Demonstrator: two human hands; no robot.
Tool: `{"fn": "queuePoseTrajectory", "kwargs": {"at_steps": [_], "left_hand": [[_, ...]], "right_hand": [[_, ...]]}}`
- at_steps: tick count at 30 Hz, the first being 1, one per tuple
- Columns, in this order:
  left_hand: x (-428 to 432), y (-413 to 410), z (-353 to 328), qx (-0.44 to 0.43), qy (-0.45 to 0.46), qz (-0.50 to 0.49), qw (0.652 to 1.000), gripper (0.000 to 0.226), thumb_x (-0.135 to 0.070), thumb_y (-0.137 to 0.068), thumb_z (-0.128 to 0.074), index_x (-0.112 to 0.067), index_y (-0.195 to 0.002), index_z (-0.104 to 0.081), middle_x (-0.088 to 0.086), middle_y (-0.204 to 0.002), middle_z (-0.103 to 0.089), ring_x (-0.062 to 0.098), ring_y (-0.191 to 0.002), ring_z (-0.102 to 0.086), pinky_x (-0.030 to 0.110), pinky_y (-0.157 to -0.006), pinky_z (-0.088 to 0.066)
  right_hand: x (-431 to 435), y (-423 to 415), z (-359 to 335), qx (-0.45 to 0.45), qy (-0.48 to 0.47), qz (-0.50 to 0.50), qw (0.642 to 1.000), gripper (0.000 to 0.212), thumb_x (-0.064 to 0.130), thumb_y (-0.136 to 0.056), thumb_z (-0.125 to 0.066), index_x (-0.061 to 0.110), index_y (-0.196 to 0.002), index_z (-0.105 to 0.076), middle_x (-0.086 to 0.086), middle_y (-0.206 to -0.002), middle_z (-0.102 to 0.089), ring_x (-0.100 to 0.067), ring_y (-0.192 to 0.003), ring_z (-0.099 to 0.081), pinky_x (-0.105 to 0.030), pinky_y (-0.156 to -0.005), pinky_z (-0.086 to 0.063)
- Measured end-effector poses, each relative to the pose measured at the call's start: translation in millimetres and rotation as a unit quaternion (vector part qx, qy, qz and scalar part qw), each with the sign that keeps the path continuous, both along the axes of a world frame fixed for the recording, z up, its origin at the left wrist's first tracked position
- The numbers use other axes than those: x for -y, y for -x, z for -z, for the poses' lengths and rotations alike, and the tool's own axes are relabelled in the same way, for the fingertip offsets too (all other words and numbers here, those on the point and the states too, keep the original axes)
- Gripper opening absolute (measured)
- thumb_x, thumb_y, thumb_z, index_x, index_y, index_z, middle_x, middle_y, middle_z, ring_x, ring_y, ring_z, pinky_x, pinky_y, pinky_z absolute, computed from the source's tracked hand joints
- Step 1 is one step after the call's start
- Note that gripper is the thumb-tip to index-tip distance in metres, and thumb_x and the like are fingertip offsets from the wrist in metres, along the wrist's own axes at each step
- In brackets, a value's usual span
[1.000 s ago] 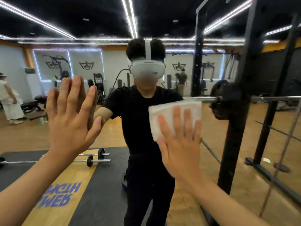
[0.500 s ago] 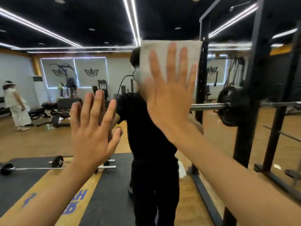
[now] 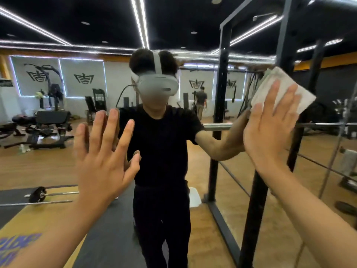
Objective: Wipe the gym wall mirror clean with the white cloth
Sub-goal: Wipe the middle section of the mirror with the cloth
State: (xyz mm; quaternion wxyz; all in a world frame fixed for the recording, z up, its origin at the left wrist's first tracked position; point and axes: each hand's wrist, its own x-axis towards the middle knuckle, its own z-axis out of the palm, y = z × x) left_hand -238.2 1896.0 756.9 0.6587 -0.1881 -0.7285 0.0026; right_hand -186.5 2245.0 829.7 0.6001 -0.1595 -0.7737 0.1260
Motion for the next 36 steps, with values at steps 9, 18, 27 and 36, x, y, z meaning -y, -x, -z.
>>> {"fn": "queuePoseTrajectory", "kwargs": {"at_steps": [9,18,27,36], "left_hand": [[8,1,-1,-0.005,0.014,0.016,1.0,0.077,-0.046,-0.103,-0.05,-0.009,-0.166,-0.028,0.016,-0.174,-0.023,0.036,-0.161,-0.019,0.064,-0.127,-0.019],[4,-3,-3,-0.003,0.009,0.016,1.0,0.073,-0.049,-0.105,-0.041,-0.007,-0.164,-0.033,0.013,-0.176,-0.016,0.036,-0.162,-0.016,0.066,-0.127,-0.016],[-50,-28,-2,0.014,0.036,0.057,0.998,0.069,-0.037,-0.092,-0.054,-0.002,-0.151,-0.045,0.026,-0.167,-0.03,0.038,-0.16,-0.02,0.06,-0.128,-0.013],[-198,-33,-26,0.036,0.069,0.049,0.996,0.074,-0.042,-0.099,-0.046,-0.013,-0.165,-0.033,0.017,-0.175,-0.016,0.034,-0.163,-0.016,0.057,-0.131,-0.012]], "right_hand": [[157,14,19,0.03,-0.294,-0.146,0.944,0.058,0.045,-0.114,-0.025,0.032,-0.167,-0.008,-0.011,-0.176,0.0,-0.032,-0.163,0.005,-0.059,-0.13,-0.002],[-48,1,24,0.02,-0.266,-0.08,0.961,0.059,0.042,-0.111,-0.035,0.025,-0.167,-0.023,-0.013,-0.176,-0.006,-0.033,-0.163,-0.002,-0.061,-0.129,-0.006],[-102,-16,26,0.01,-0.208,-0.08,0.975,0.059,0.043,-0.107,-0.038,0.022,-0.163,-0.036,-0.016,-0.172,-0.022,-0.037,-0.159,-0.016,-0.058,-0.127,-0.011],[-89,-2,-18,-0.002,-0.219,-0.078,0.973,0.064,0.057,-0.11,-0.02,0.03,-0.169,-0.014,-0.012,-0.176,0.003,-0.036,-0.162,0.006,-0.064,-0.128,-0.001]]}}
